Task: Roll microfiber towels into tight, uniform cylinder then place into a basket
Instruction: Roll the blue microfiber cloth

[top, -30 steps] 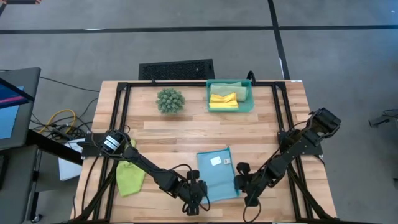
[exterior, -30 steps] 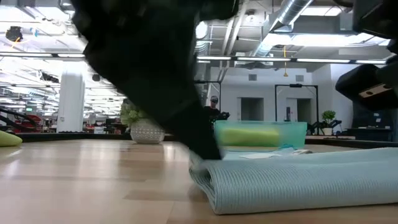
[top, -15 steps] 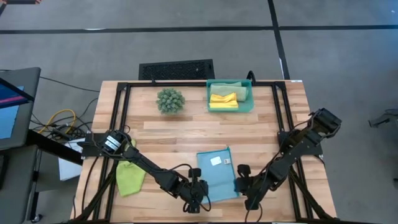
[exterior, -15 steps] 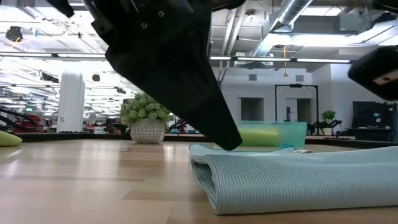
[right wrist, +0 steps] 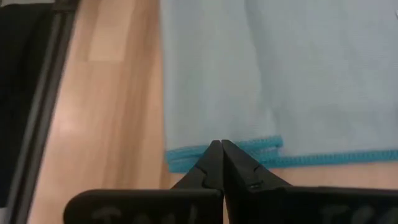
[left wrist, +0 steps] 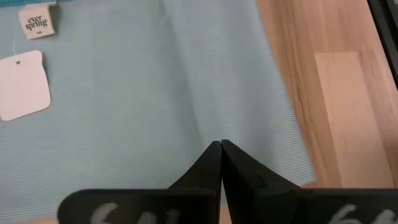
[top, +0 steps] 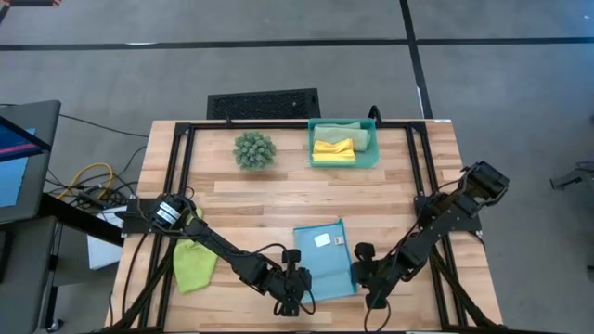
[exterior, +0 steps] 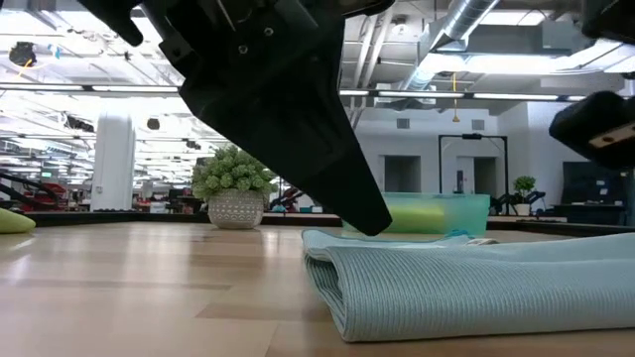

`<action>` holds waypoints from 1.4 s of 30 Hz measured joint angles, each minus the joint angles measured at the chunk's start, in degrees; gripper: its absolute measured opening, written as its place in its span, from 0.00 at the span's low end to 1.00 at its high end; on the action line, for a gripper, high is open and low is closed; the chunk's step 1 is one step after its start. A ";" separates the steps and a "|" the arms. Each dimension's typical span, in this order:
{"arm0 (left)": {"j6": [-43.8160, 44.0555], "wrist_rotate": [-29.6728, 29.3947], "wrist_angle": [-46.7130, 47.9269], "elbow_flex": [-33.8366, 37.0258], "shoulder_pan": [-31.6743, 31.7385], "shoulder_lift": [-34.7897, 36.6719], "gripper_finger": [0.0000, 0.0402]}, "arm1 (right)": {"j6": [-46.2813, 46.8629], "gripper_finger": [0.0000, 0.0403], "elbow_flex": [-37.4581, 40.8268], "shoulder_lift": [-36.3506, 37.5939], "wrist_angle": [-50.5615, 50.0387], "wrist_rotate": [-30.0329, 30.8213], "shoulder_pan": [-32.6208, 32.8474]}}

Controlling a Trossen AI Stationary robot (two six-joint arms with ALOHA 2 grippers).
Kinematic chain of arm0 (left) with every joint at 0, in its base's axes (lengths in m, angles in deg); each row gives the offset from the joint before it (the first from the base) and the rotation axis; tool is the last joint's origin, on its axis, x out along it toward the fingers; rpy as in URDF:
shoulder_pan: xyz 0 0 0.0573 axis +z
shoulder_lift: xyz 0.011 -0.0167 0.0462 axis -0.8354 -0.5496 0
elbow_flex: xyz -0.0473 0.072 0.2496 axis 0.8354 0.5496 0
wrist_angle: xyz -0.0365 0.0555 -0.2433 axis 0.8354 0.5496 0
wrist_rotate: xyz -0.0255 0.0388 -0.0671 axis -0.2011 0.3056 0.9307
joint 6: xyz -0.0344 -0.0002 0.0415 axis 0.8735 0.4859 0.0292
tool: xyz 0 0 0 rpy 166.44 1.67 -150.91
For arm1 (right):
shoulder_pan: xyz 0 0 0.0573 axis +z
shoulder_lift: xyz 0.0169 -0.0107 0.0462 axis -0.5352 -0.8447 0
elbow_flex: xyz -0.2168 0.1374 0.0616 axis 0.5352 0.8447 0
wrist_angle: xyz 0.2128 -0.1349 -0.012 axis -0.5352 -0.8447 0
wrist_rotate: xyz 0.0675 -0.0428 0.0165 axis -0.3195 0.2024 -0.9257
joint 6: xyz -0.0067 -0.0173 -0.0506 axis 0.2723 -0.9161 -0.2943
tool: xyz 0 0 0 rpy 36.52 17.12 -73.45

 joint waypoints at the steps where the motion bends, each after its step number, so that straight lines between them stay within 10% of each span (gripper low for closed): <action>1: 0.00 -0.01 0.02 0.00 0.00 0.00 0.00 | 0.63 0.05 0.45 0.00 0.04 -0.14 -0.16; 19: 0.15 -1.05 0.24 0.02 0.02 -0.02 0.00 | 0.07 0.06 -0.33 -0.47 5.77 0.49 -1.10; 33: 0.20 -1.11 0.53 0.02 0.02 -0.04 0.00 | 1.02 0.47 -0.16 -3.37 6.71 -3.94 -7.16; 42: 0.22 -1.91 1.44 0.02 0.11 -0.07 0.00 | 1.72 0.32 -0.20 -4.04 6.93 -10.31 -7.02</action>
